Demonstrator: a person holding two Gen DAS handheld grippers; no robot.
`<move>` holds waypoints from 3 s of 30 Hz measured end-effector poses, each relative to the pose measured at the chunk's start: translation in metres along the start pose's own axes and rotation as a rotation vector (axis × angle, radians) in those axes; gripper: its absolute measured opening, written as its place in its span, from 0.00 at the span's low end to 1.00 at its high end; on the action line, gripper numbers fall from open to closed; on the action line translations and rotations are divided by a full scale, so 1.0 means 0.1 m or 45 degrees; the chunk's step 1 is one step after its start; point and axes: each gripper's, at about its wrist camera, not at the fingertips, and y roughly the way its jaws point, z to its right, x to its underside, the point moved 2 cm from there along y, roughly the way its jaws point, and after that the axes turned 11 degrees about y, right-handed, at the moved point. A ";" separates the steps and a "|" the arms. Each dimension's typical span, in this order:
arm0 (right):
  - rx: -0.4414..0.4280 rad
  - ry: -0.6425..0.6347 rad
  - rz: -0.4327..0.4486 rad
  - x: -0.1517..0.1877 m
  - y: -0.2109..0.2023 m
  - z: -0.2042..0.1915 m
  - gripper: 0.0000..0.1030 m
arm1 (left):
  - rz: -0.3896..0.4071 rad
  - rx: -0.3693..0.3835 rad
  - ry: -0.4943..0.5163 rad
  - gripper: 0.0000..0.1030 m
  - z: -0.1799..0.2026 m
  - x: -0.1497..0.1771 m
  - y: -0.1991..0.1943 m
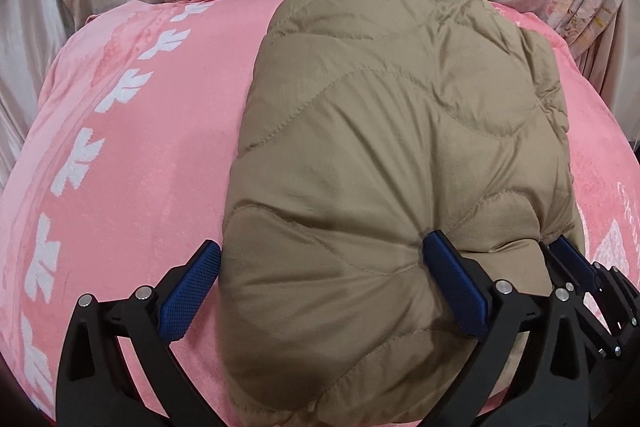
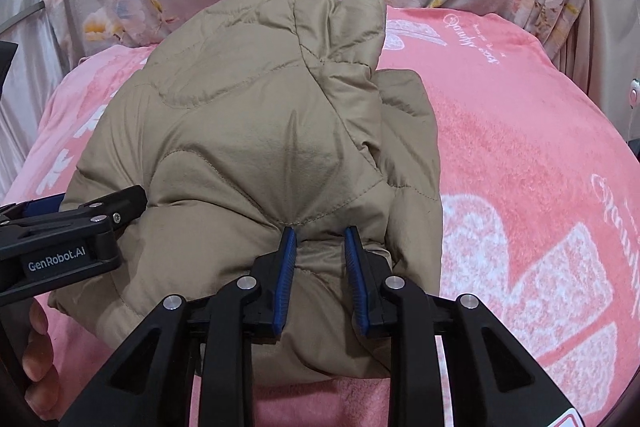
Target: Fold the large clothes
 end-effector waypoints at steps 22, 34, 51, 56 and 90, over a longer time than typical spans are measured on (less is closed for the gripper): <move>0.005 0.018 0.045 0.08 0.03 -0.01 0.22 | 0.049 -0.087 0.028 0.96 0.11 0.04 0.07; -0.073 0.057 -0.044 -0.10 -0.13 0.13 0.46 | -0.057 0.144 -0.143 0.96 -0.21 -0.02 -0.01; -0.602 0.744 -0.508 -0.71 0.84 0.93 0.84 | -0.140 0.550 -0.405 0.96 -0.87 -0.66 0.47; -0.659 0.750 -0.483 -0.75 0.93 0.84 0.86 | -0.149 0.653 -0.440 0.96 -0.79 -0.72 0.63; -0.704 0.438 -0.002 -1.14 0.13 0.33 0.25 | 0.193 0.408 -0.082 0.49 -0.46 -1.10 -0.27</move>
